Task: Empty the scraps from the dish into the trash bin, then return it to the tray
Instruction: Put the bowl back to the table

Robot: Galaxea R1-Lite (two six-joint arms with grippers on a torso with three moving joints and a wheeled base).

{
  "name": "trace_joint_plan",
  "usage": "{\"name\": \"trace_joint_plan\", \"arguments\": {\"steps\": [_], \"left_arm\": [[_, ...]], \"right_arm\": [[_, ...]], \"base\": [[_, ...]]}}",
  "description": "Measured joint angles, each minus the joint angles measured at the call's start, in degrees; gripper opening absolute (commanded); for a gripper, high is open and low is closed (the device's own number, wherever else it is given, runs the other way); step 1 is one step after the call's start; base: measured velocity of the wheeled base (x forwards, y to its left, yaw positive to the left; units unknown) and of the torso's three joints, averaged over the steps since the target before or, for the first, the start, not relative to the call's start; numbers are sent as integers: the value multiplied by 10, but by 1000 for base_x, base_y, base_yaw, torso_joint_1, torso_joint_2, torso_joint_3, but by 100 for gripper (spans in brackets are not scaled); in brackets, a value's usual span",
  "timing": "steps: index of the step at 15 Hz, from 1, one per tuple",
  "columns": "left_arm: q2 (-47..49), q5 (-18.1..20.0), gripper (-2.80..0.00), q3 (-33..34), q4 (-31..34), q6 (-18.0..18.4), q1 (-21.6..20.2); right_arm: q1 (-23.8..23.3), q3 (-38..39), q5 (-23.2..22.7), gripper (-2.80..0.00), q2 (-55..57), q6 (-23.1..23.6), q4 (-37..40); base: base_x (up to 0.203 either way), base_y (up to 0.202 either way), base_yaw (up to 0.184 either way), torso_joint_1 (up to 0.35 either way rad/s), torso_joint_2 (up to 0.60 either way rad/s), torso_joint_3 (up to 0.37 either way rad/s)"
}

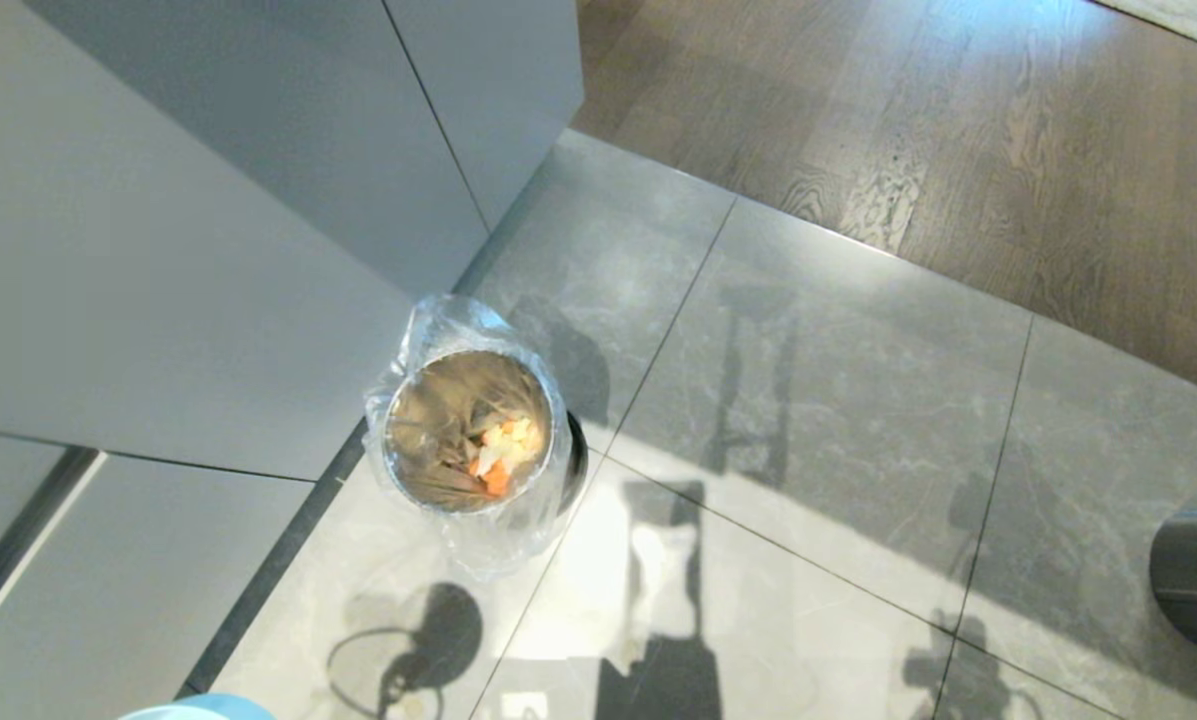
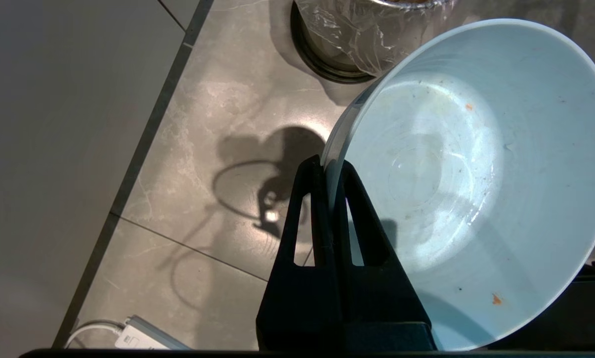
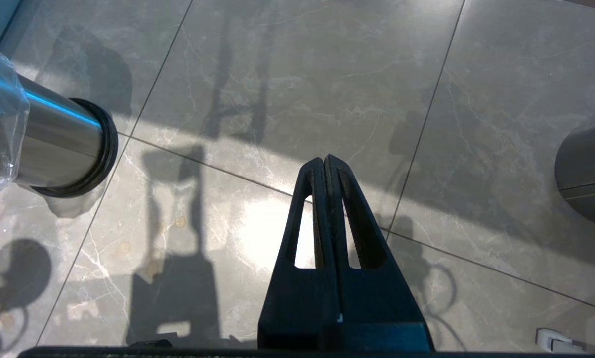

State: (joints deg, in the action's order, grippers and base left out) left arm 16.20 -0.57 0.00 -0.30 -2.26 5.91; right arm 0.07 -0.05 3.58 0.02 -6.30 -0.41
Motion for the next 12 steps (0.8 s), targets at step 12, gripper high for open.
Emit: {"name": "trace_joint_plan", "arguments": {"steps": [12], "left_arm": [[-80,0,-280,0,0,-1,-67]], "right_arm": [[0,0,0,-280,0,0,0]], "base": [[0,0,0,0,0,0]]}}
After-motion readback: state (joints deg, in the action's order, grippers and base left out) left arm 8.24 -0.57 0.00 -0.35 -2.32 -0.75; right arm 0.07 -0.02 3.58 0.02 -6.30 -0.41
